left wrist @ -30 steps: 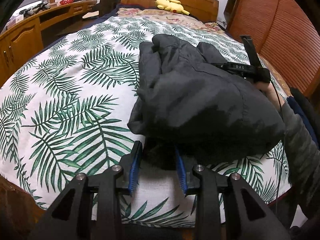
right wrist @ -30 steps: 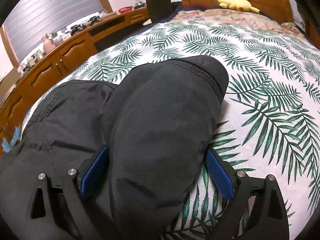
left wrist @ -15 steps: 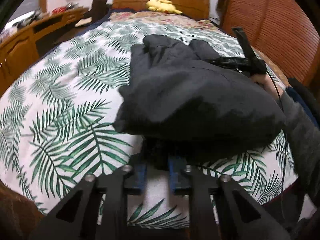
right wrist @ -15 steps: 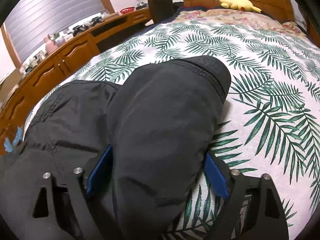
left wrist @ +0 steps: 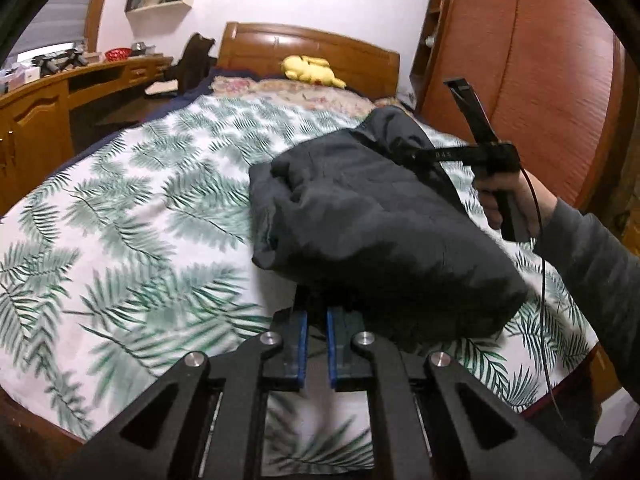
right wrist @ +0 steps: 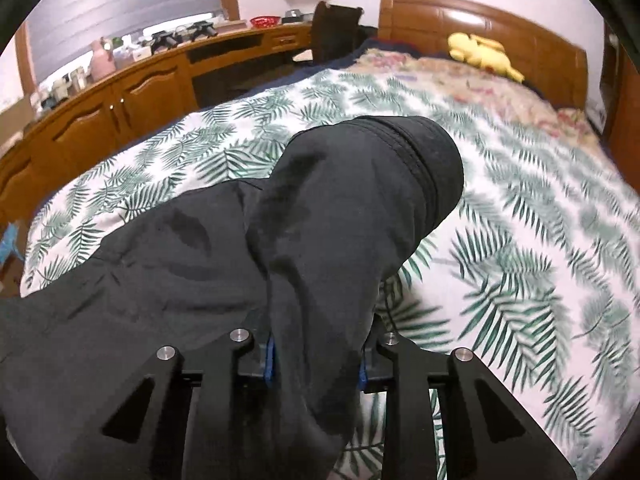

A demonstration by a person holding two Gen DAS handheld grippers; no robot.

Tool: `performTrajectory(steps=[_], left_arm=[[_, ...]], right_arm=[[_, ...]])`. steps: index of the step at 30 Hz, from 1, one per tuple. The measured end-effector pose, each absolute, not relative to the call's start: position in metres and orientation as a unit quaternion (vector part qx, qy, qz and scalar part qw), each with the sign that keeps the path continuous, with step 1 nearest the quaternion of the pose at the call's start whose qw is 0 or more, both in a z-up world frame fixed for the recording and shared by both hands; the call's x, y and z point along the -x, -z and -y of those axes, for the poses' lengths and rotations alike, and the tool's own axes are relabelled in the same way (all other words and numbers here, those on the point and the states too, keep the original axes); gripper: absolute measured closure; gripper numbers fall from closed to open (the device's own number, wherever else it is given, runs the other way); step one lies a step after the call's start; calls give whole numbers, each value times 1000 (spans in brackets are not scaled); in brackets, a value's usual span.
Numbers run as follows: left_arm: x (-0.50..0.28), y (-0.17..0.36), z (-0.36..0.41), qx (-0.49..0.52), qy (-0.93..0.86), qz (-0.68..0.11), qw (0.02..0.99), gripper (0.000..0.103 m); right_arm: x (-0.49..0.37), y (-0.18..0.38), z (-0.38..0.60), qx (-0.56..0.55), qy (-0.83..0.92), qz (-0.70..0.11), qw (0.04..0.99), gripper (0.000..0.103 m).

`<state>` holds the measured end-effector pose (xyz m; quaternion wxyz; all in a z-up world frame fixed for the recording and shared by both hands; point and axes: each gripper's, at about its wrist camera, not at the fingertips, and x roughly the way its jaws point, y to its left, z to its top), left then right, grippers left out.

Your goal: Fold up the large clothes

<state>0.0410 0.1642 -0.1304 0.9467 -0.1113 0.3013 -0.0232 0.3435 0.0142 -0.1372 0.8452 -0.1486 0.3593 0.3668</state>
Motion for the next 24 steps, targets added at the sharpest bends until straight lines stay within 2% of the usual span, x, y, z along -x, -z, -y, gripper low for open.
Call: performTrajectory(steps=[8, 18, 24], left_arm=[[-6, 108, -256, 101, -43, -272, 956, 98], [50, 88, -401, 85, -181, -258, 945, 98], [72, 95, -464, 81, -258, -271, 924, 98]], right_arm=[[-309, 108, -101, 182, -384, -338, 840, 78], [-256, 91, -280, 213, -445, -302, 816, 78], [-225, 91, -376, 206, -477, -299, 800, 78]])
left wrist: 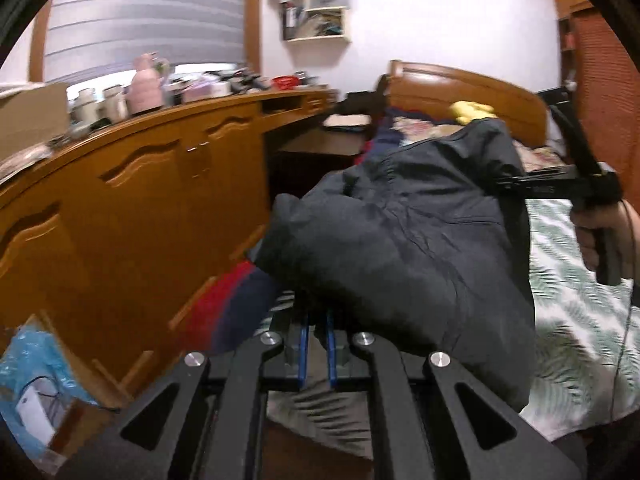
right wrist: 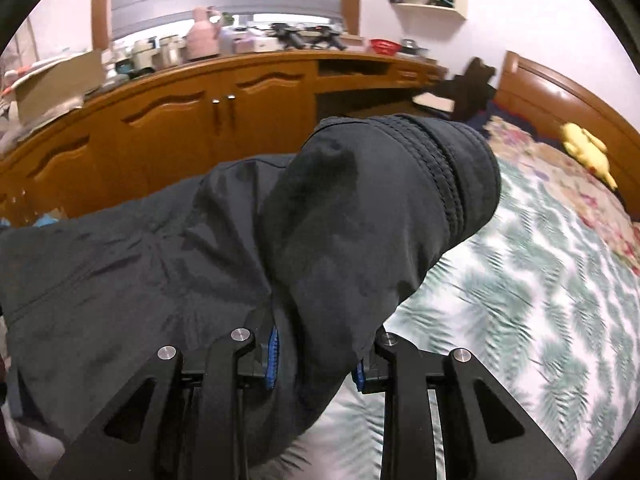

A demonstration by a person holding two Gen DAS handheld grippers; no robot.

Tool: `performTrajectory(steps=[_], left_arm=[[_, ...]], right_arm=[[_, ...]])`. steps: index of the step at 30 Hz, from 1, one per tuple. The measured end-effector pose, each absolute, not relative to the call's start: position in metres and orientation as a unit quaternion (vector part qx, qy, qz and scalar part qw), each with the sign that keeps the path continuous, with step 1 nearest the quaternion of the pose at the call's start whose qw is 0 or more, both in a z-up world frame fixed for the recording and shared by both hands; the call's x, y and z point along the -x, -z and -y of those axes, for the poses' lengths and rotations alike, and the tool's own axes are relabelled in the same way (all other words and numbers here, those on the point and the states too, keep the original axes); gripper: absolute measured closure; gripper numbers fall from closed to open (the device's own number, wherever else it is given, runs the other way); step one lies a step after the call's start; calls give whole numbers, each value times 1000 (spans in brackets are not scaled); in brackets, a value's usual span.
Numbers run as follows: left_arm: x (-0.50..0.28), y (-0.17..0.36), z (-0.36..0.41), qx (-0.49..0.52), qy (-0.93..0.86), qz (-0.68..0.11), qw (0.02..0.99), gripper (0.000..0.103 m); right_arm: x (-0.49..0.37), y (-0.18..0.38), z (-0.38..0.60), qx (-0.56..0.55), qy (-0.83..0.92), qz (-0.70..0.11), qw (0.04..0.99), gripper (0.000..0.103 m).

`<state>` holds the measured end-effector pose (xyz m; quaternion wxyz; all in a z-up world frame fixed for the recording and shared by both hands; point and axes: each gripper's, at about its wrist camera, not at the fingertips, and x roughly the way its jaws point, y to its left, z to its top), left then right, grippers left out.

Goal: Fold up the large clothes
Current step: 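Carry the jacket bundle with both tools to the bed edge by the desk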

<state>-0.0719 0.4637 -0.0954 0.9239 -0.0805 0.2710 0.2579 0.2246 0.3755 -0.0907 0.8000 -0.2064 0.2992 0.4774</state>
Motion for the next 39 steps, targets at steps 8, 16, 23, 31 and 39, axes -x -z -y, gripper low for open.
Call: performTrajectory(steps=[8, 16, 23, 31, 39], left_arm=[[97, 133, -488, 94, -282, -312, 902, 96], [126, 132, -470, 93, -290, -311, 900, 94], [150, 111, -468, 106, -287, -288, 908, 94], [148, 94, -458, 103, -278, -270, 916, 89], [134, 85, -423, 81, -255, -256, 929, 79]], right_arm=[[-189, 119, -440, 263, -454, -306, 794, 43], [-135, 125, -428, 238, -554, -314, 733, 31], [-82, 167, -449, 235, -599, -357, 677, 30], [-72, 182, -446, 244, -588, -349, 688, 30], [-66, 153, -395, 236, -579, -311, 716, 31]])
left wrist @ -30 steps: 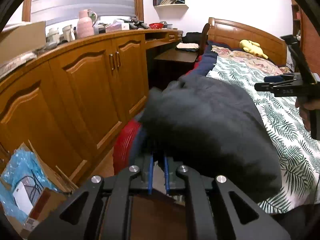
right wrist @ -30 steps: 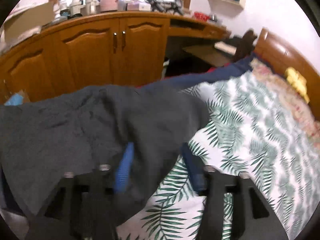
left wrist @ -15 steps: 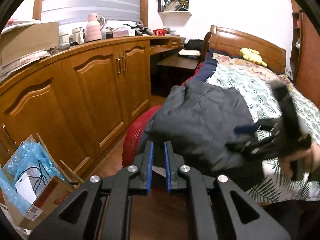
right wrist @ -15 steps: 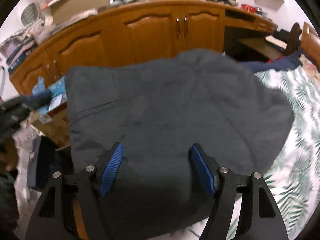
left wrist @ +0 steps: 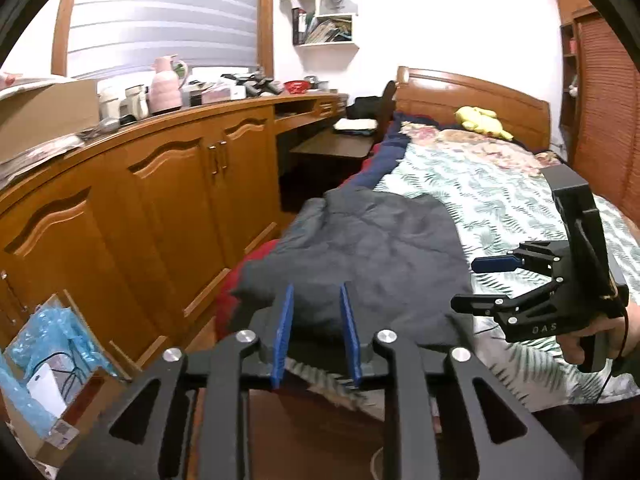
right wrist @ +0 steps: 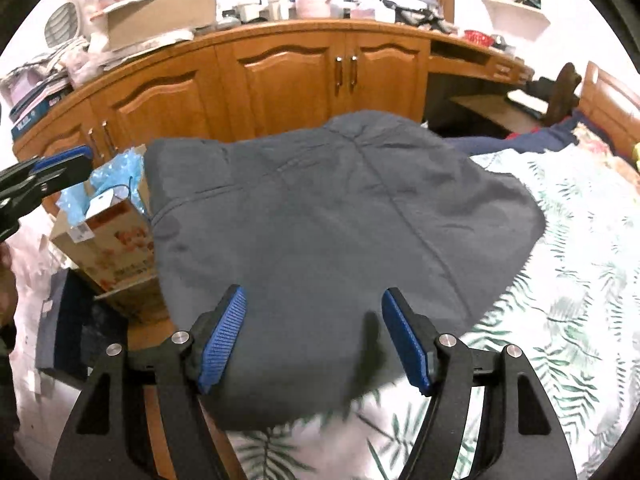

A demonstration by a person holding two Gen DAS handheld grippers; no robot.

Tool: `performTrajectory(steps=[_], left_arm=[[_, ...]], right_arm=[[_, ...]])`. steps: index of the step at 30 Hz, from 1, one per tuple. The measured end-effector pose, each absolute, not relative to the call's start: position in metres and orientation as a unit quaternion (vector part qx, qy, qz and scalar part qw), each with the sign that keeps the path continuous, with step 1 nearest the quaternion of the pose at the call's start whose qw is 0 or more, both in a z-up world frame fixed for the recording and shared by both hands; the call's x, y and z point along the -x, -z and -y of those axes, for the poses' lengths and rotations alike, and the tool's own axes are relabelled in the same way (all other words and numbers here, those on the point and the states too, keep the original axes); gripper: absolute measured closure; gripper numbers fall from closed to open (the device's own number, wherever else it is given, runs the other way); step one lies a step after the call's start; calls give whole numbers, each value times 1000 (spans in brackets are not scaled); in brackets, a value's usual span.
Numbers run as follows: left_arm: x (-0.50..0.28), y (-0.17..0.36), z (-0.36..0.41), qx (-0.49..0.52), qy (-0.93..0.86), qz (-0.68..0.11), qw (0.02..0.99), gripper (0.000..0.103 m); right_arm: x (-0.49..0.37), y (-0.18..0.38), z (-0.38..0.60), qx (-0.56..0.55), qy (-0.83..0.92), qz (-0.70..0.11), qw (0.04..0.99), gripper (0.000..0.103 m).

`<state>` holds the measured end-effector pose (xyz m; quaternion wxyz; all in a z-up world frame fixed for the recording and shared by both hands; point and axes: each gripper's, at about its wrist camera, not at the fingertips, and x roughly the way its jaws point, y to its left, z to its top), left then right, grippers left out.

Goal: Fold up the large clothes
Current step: 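Carry the jacket bundle with both tools to the bed edge by the desk, then lower the jacket bundle at the bed edge and open both tools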

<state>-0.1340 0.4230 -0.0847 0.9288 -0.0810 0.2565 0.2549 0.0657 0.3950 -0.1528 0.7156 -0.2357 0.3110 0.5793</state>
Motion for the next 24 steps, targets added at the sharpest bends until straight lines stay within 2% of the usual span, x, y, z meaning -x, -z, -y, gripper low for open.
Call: performTrajectory(steps=[2, 7, 15, 24], left_arm=[[129, 82, -414, 80, -245, -255, 932, 73], [114, 76, -390, 72, -222, -253, 939, 69], [79, 75, -348, 75, -192, -255, 945, 67], [35, 87, -284, 50, -163, -289, 942, 67]], right_arm=[[-66, 147, -381, 232, -578, -303, 721, 31], [-69, 132, -342, 213, -575, -289, 735, 30], [-78, 120, -278, 184, -558, -281, 759, 18], [-93, 120, -207, 169, -519, -275, 791, 14]])
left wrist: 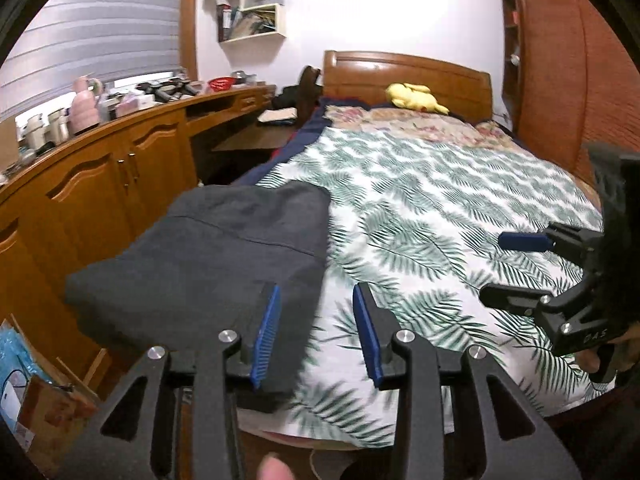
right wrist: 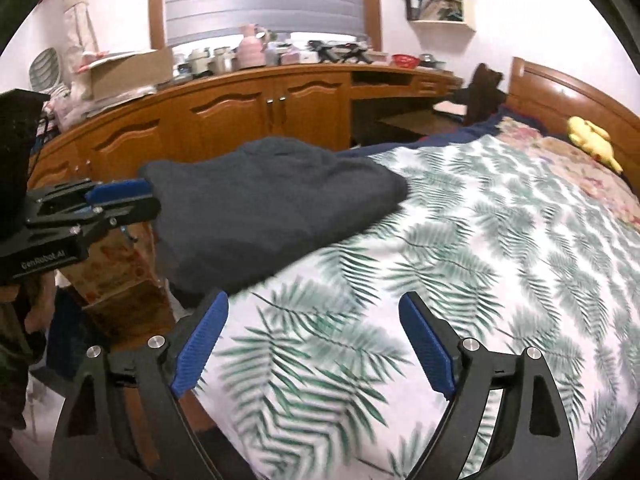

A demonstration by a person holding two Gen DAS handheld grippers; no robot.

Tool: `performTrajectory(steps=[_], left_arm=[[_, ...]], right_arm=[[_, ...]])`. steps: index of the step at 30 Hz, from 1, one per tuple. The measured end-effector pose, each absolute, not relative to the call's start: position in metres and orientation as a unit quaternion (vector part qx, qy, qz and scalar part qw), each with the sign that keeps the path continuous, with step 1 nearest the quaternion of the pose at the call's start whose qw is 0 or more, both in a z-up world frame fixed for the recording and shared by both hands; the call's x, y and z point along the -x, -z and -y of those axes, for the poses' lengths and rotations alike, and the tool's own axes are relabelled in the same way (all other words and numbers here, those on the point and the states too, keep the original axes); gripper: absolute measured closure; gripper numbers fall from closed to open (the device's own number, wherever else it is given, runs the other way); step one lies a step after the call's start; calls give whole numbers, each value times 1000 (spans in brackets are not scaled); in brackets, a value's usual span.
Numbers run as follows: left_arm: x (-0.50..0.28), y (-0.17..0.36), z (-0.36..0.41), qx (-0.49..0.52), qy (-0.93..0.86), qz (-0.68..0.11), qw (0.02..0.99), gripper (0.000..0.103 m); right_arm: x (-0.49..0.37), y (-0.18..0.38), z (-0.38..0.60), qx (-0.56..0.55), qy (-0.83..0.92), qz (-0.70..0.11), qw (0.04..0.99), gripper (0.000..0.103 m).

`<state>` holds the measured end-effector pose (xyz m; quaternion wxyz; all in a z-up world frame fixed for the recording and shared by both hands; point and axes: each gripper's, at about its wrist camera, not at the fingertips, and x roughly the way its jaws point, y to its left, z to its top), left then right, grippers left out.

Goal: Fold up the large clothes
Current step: 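Lower the jacket bundle at the bed edge and open both tools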

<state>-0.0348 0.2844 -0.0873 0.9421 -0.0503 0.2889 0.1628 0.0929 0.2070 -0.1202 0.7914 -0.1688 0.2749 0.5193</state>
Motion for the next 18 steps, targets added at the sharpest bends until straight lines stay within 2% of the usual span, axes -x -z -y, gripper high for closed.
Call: performTrajectory(steps=[18], left_arm=[[-32, 96, -146, 51, -71, -305, 948, 67]], right_arm=[[-125, 124, -24, 100, -397, -297, 863, 10]])
